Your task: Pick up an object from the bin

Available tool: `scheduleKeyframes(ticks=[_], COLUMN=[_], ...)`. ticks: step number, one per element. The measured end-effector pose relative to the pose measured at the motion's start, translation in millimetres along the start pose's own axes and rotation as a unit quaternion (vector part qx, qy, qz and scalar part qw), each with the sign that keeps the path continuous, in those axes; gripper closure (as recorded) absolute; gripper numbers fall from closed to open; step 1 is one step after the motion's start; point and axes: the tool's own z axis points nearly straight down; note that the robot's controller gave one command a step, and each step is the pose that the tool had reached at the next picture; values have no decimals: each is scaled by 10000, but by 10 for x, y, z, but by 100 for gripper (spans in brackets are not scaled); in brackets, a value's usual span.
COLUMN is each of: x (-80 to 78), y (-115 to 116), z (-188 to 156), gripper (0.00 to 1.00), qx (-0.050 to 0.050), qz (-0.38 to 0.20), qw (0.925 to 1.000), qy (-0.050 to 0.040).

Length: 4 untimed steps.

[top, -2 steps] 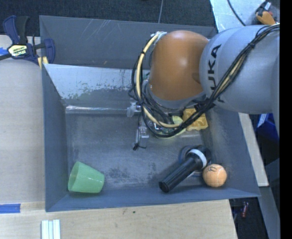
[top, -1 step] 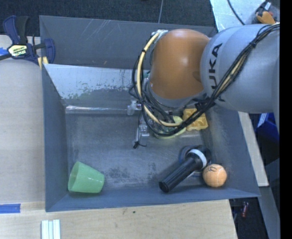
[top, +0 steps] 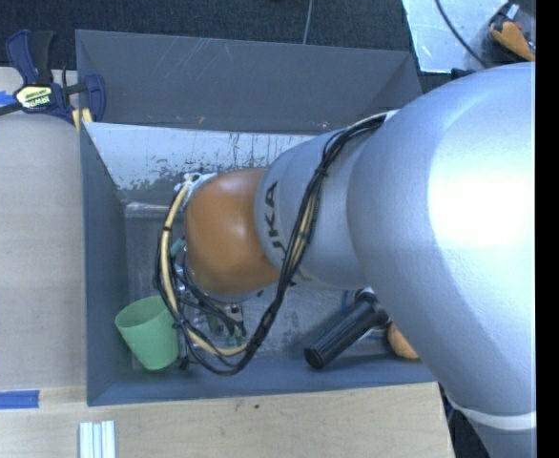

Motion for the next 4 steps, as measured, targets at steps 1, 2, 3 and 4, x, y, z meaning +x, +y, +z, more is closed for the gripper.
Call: scheduleKeyframes(ticks=[1,2,3,4], x=[-6,47,27,13], y=[110,396,409,383], z=[-440,-332,-81,-91], gripper=[0,0,0,100], qx=[3,-9,-50,-74], qz=[873,949,-1140,2155], qw=[9962,9955,9934,9765], qy=[-9,19,-67,-57])
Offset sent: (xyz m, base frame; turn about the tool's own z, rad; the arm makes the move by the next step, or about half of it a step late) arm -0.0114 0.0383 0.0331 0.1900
